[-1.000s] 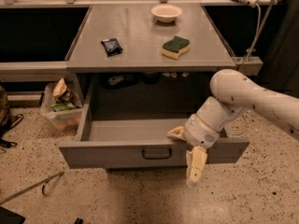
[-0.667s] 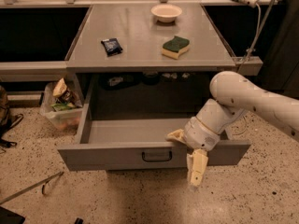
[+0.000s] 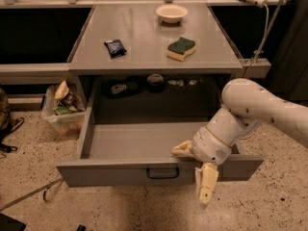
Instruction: Open top drawer
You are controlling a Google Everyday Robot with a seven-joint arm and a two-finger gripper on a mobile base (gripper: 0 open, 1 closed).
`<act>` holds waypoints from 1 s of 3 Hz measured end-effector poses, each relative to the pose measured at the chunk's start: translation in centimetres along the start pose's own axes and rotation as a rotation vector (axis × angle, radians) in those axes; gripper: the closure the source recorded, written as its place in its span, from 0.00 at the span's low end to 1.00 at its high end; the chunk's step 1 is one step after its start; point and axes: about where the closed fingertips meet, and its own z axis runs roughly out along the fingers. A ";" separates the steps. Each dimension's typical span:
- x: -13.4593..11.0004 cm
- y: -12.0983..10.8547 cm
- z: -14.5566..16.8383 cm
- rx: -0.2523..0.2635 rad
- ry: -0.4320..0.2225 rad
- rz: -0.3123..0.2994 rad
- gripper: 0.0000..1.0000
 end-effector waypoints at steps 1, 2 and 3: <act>0.2 0.8 1.3 -0.055 -0.010 0.012 0.00; 0.0 0.9 1.1 -0.056 -0.010 0.012 0.00; -1.0 5.8 2.5 -0.074 -0.053 0.039 0.00</act>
Offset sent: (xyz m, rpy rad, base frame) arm -0.1163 -0.0023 -0.0108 0.1089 0.1884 -0.0286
